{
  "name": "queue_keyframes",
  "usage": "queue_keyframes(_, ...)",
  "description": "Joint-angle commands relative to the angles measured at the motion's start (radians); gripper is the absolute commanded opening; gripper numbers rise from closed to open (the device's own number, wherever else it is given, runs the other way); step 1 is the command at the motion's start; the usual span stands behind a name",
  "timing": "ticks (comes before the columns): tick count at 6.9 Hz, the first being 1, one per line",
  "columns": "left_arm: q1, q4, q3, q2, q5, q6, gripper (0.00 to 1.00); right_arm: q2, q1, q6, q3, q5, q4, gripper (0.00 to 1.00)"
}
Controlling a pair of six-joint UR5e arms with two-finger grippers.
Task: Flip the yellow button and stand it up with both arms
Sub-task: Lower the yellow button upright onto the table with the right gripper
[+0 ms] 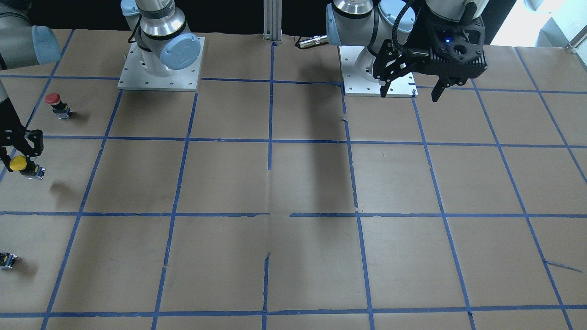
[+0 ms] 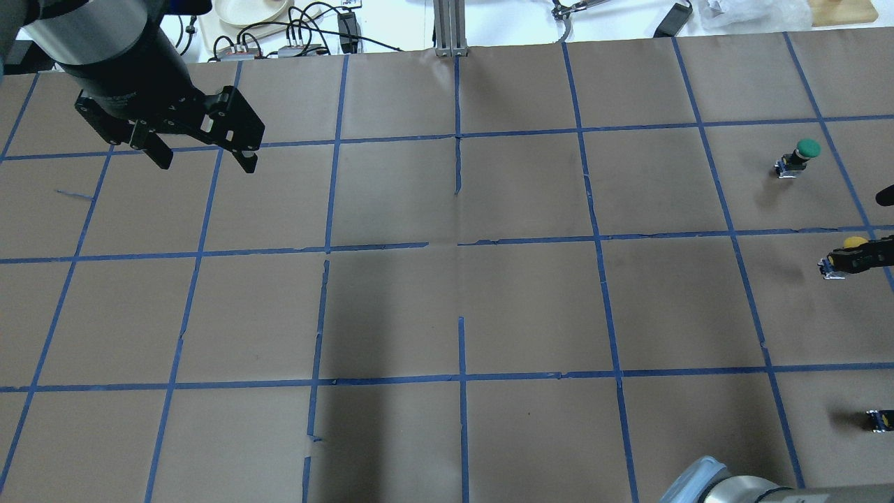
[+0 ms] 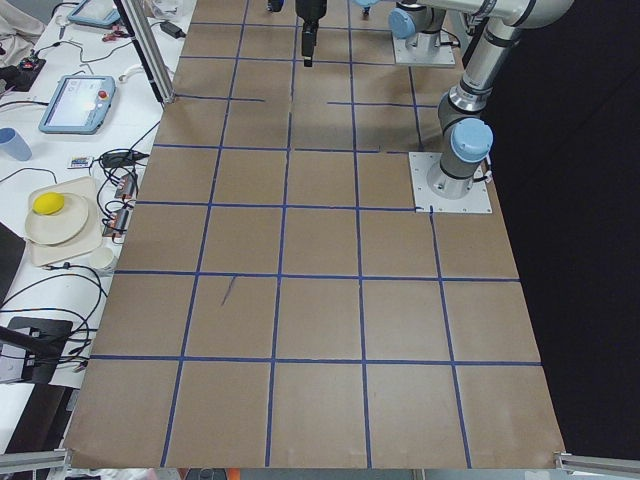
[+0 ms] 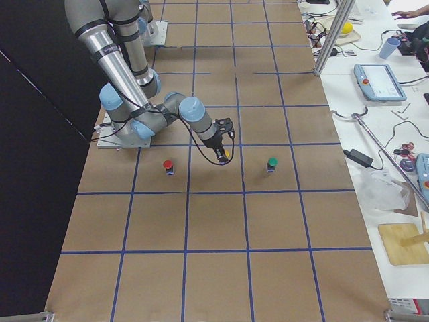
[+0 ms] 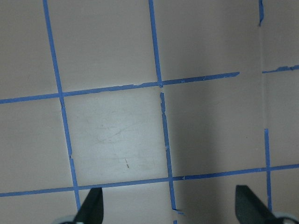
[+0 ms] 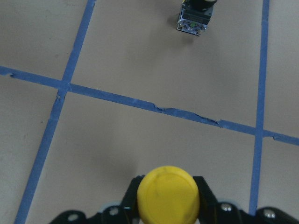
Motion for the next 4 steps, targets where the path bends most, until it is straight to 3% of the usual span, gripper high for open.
queue_keyframes(1,0.005,-0.027,0.021,-0.005,0.051,-0.004,1.0,0.046,-0.047,-0.009,0.007,0.048,-0.014,0.09)
queue_keyframes(4,0.003,-0.044,0.026,-0.007,0.045,-0.065,1.0,0.055,-0.047,-0.01,0.009,0.048,-0.014,0.12)
